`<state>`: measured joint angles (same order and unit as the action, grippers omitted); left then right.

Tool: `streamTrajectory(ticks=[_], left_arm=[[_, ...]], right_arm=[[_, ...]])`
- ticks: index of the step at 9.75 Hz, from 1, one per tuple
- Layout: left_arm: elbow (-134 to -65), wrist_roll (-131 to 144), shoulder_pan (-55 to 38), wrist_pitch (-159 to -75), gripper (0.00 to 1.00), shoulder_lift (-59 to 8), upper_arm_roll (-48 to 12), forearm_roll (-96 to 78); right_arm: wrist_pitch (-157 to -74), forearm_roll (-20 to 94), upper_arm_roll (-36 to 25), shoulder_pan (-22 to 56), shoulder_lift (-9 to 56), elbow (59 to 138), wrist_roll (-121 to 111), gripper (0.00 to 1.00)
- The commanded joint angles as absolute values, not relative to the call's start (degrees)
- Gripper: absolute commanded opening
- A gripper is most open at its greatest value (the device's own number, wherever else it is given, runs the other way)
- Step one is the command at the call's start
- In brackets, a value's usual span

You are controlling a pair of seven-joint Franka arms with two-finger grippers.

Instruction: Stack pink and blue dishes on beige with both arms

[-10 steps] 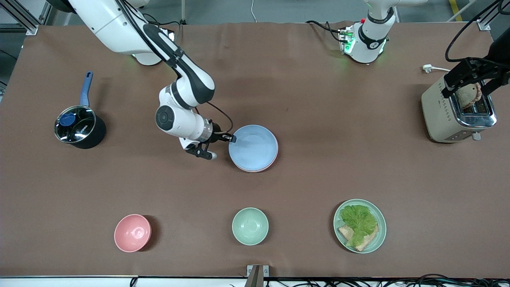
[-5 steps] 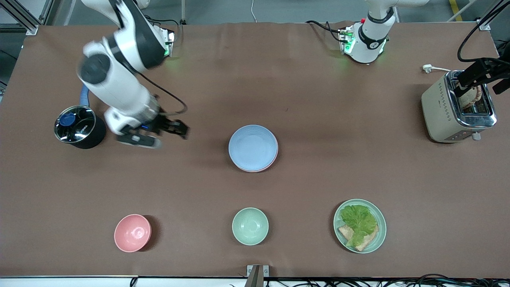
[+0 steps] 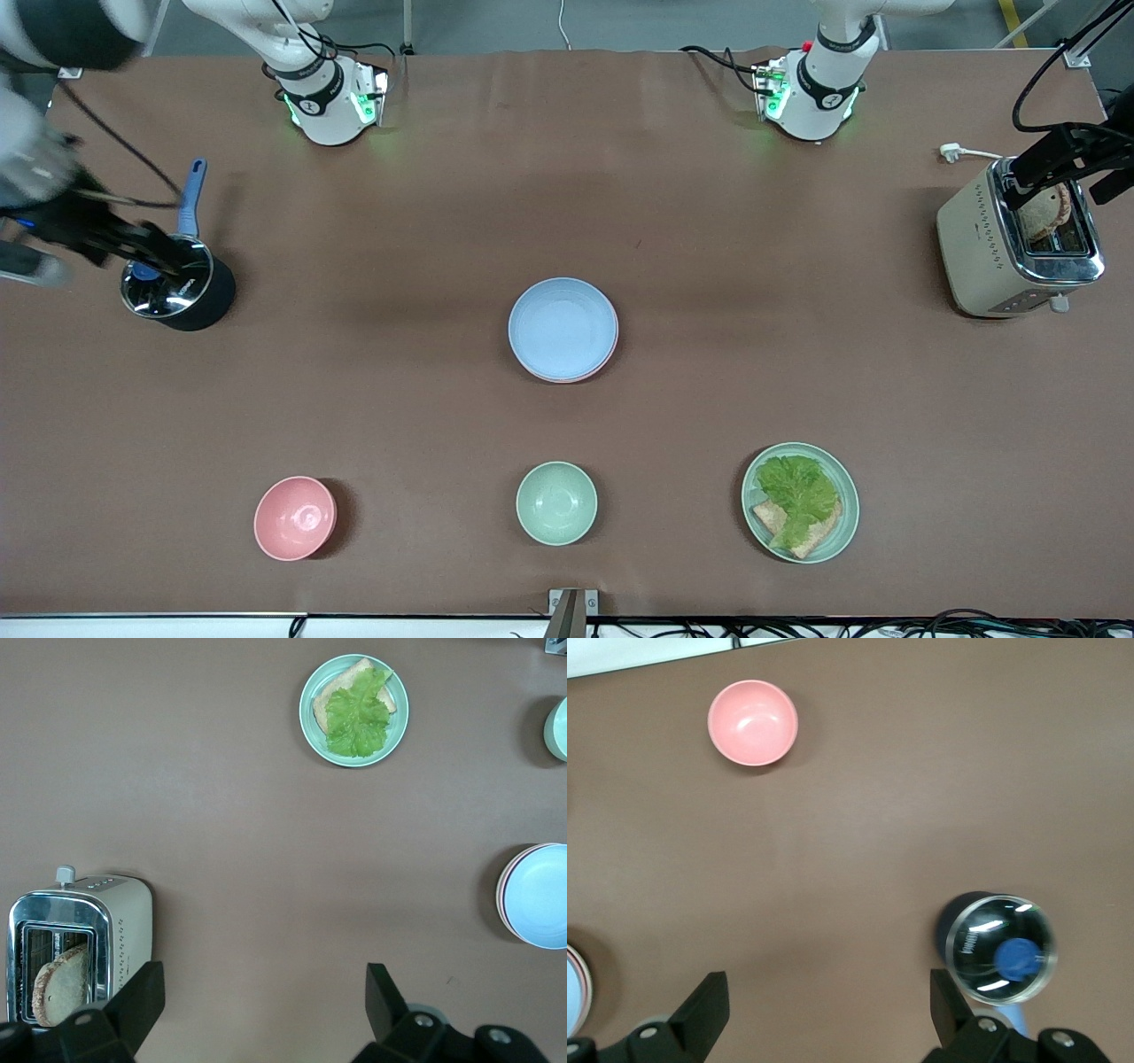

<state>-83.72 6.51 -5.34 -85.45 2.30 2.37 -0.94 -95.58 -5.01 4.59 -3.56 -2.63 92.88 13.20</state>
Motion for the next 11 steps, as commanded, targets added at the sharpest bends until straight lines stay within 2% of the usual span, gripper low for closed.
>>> streamTrajectory(ticks=[1,3,4,11], left_arm=[[-85.78,5.71,0.06,-85.87,1.0,2.11,-3.39,-0.7],[-85.78,5.89,0.17,-85.78,1.0,2.11,-3.51,-0.88],[-85.78,5.89,0.26,-85.87,1.0,2.02,-3.69,-1.14],[-86.04,2.28,0.35,-86.22,1.0,2.02,-3.6,-0.88]], right_arm=[[-91.67,-1.69,0.01,-1.23,-2.11,87.9,10.81,1.0],[-90.19,-1.84,-0.44,-1.06,0.16,83.01,6.01,1.0],[-86.52,-1.5,-0.44,-0.88,0.7,81.84,5.63,1.0],[-85.34,-1.14,-0.53,-0.88,0.88,82.0,5.8,1.0]])
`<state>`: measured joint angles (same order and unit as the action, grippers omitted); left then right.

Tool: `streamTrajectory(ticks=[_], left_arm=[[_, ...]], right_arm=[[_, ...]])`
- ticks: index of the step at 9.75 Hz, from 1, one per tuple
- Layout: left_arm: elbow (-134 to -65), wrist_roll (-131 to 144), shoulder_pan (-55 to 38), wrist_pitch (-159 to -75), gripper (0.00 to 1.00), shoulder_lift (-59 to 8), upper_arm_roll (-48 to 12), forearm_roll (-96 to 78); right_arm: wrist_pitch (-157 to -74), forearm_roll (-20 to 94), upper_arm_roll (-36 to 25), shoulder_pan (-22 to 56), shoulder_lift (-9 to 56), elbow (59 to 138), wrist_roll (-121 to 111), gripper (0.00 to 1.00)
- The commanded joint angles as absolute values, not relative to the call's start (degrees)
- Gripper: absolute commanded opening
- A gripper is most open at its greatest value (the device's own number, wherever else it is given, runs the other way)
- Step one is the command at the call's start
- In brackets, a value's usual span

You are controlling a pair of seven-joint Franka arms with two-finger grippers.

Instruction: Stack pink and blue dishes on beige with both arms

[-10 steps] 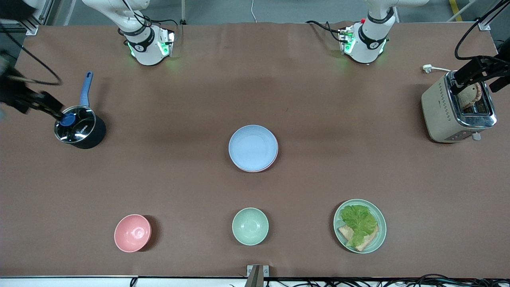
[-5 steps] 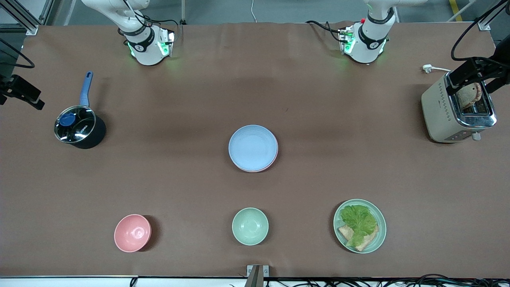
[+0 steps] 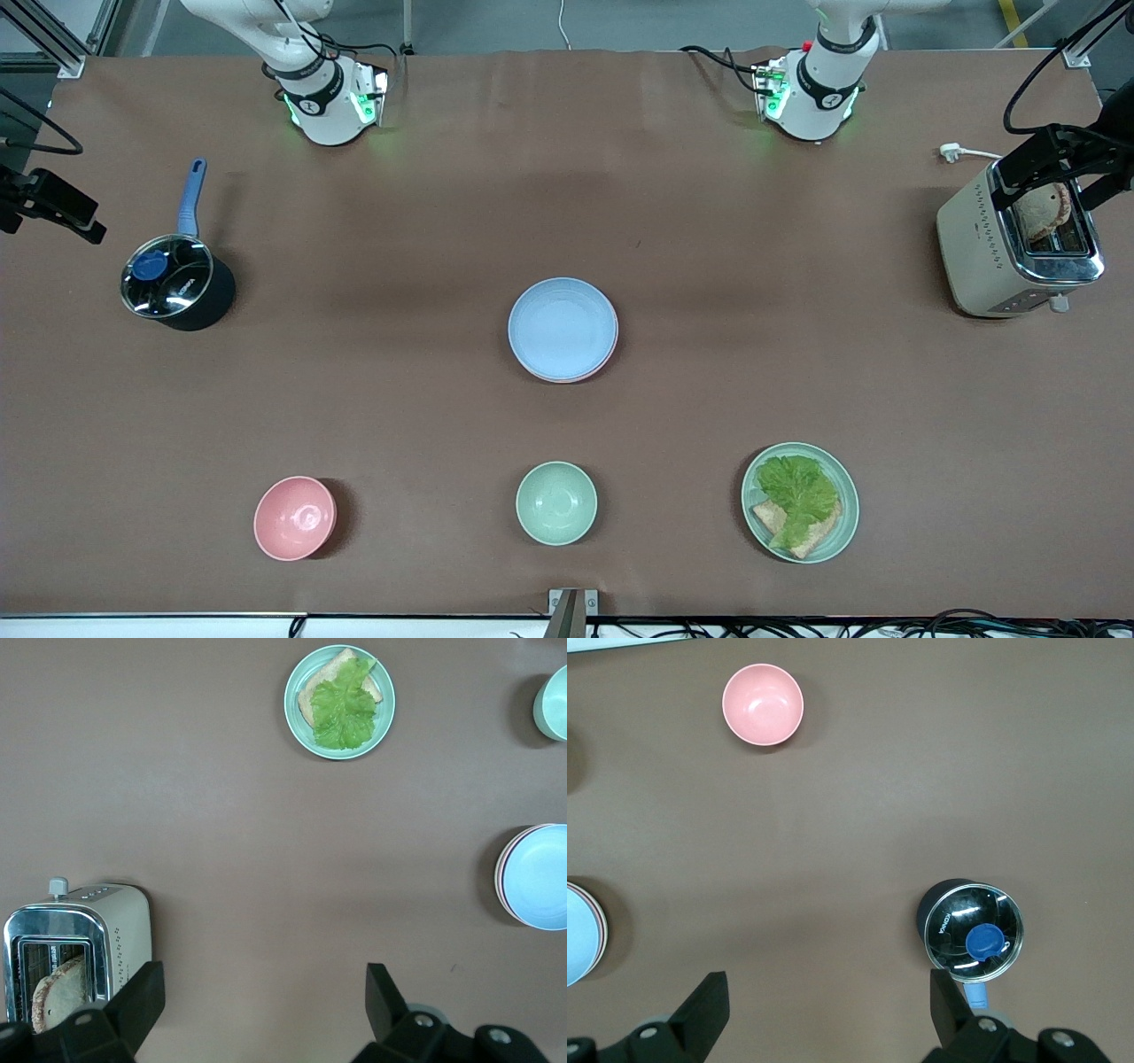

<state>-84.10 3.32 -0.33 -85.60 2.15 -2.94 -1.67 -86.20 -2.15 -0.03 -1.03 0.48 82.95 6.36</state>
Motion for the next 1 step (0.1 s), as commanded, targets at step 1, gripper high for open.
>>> streamTrajectory(ticks=[1], left_arm=[[-86.04,2.37,0.35,-86.22,1.0,2.02,-3.6,-0.79]], right_arm=[[-85.34,-1.14,-0.53,-0.88,0.88,82.0,5.89,1.0]])
